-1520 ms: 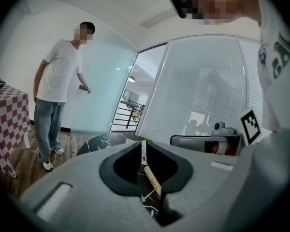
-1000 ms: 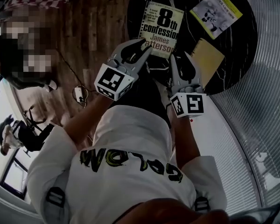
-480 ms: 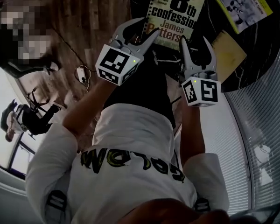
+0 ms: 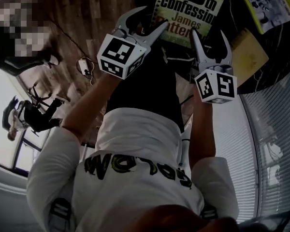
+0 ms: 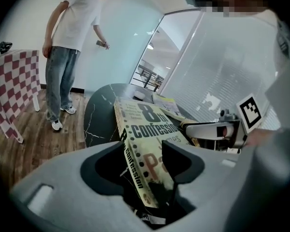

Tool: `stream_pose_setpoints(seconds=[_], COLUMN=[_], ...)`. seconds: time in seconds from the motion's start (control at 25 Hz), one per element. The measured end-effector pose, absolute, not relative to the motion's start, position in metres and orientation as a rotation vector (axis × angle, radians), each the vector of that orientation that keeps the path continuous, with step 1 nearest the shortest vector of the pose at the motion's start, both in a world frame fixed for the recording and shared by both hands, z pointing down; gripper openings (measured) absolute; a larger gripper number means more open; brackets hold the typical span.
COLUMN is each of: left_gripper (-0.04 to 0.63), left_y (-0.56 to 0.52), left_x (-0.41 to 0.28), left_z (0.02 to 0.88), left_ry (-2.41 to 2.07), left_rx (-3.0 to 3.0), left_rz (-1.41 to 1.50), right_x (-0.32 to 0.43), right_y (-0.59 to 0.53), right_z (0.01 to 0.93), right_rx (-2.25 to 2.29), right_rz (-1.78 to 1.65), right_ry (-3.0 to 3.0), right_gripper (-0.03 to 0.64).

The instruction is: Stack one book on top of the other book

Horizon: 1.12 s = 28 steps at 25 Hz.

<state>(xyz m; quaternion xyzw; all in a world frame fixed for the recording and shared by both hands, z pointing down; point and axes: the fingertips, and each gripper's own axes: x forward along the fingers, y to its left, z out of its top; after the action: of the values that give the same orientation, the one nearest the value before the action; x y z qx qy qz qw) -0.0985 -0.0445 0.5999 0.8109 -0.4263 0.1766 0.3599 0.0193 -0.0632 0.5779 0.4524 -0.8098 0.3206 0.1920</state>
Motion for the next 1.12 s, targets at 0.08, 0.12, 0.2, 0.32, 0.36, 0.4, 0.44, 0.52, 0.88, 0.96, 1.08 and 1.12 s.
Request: stream_pose_setpoints(seconds=[0.08, 0.12, 0.2, 0.32, 0.36, 0.4, 0.44, 0.52, 0.88, 0.96, 1.08, 1.12], left_gripper=[0.242, 0.243, 0.244, 0.245, 0.245, 0.245, 0.244, 0.244, 0.241, 0.239, 0.239, 0.239], left_y=[-0.046, -0.047, -0.047, -0.048, -0.048, -0.048, -0.048, -0.049, -0.049, -0.047, -0.045, -0.047], left_x=[-0.097, -0.096, -0.095, -0.094, -0.093, -0.092, -0.091, -0.090, -0.090, -0.088, -0.085, -0.086], left_z=[0.604, 0.605, 0.609, 0.612, 0.613, 0.614, 0.615, 0.616, 0.613, 0.611, 0.602, 0.599], left_ry=[-1.090, -1.086, -1.080, -1.078, -1.076, -1.072, -1.068, -1.064, -1.083, -1.084, -1.090, -1.094], left_rx=[2.092, 2.089, 2.082, 2.076, 2.075, 2.074, 2.074, 2.079, 2.068, 2.061, 2.067, 2.070], left_rz=[0.456, 0.455, 0.454, 0.460, 0.458, 0.452, 0.445, 0.441, 0.463, 0.470, 0.472, 0.471], right_x=[0.018, 0.017, 0.016, 0.014, 0.014, 0.014, 0.013, 0.012, 0.014, 0.016, 0.019, 0.018], right_y=[-0.064, -0.064, -0.064, -0.064, -0.063, -0.062, -0.062, -0.060, -0.060, -0.058, -0.056, -0.057], right_z=[0.585, 0.588, 0.594, 0.601, 0.604, 0.606, 0.610, 0.614, 0.611, 0.609, 0.599, 0.596], right_rx=[1.263, 1.259, 1.253, 1.243, 1.239, 1.235, 1.232, 1.235, 1.260, 1.263, 1.272, 1.277], right_rz=[0.926, 0.939, 0.955, 0.968, 0.975, 0.984, 0.993, 1.013, 1.021, 1.018, 1.003, 0.999], right_ry=[-2.264, -2.261, -2.253, -2.244, -2.240, -2.235, -2.232, -2.229, -2.217, -2.212, -2.218, -2.223], right_gripper=[0.331, 0.331, 0.331, 0.331, 0.331, 0.330, 0.330, 0.306, 0.282, 0.279, 0.278, 0.278])
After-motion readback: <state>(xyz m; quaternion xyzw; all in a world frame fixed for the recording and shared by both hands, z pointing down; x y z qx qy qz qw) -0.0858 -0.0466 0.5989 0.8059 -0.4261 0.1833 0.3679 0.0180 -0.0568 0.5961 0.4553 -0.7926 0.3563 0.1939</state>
